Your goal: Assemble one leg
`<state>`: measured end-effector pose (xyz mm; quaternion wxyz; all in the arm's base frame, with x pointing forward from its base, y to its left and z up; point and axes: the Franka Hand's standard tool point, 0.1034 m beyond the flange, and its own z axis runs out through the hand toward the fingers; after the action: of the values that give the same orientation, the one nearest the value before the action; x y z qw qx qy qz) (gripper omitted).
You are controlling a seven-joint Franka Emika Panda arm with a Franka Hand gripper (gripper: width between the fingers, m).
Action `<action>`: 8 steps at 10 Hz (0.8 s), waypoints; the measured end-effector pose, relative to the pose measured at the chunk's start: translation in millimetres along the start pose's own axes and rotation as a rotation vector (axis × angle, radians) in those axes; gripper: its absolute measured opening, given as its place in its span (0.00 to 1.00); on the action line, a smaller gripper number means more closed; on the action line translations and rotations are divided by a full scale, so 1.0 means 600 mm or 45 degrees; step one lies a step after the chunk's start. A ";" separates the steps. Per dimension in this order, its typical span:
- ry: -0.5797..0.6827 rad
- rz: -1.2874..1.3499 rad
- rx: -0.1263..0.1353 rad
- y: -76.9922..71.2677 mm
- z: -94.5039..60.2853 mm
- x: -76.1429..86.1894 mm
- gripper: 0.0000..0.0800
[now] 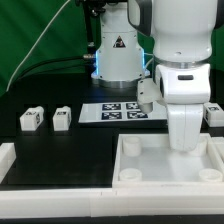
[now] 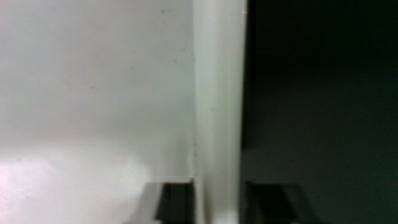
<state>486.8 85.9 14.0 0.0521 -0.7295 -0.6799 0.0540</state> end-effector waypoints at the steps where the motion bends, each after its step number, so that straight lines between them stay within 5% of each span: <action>1: 0.000 0.001 0.000 0.000 0.000 -0.001 0.33; 3: 0.000 0.001 -0.001 0.001 0.000 -0.001 0.73; 8: 0.000 0.006 -0.003 0.001 -0.002 -0.001 0.81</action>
Offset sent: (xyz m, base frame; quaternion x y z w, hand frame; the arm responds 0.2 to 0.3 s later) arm 0.0018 0.0014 0.0035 0.0001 -0.0038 0.0000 1.0000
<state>487.7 85.5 15.3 0.0512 -0.7310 -0.6784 0.0533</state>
